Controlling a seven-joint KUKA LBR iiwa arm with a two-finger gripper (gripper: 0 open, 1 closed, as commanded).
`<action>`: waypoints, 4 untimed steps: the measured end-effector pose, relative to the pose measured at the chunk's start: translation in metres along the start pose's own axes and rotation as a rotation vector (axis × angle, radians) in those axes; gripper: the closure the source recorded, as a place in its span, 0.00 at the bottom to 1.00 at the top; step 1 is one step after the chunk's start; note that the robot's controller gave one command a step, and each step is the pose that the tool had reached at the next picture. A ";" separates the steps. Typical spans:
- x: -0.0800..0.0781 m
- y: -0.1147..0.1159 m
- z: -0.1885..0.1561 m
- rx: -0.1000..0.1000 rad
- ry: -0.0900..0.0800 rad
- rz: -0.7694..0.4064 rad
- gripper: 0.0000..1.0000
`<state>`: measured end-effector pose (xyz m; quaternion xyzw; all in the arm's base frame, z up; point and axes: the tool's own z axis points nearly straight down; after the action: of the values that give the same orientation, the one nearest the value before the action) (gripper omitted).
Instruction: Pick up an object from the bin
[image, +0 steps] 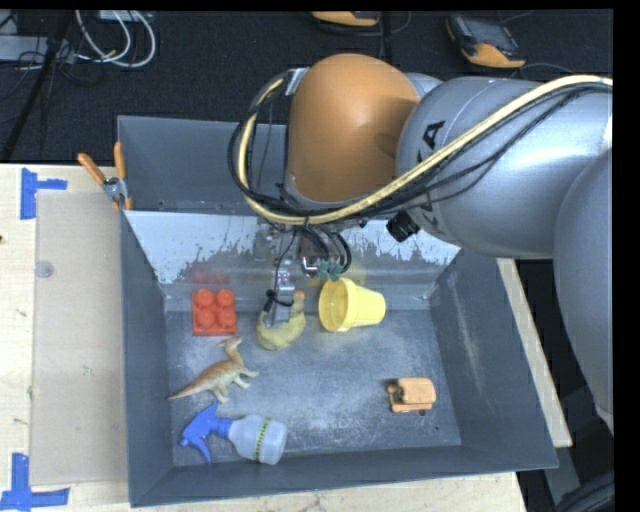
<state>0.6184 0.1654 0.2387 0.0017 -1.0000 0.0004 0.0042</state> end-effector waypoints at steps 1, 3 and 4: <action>-0.001 -0.001 -0.005 -0.001 -0.008 0.002 0.00; 0.050 -0.038 0.042 0.000 -0.003 -0.270 0.00; 0.066 -0.072 0.061 0.000 -0.007 -0.337 0.00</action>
Offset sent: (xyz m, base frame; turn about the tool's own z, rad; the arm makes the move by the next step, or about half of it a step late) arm -0.0446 -0.0226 -0.0793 -0.1929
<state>0.5525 0.0928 0.1779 0.1694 -0.9855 -0.0003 0.0007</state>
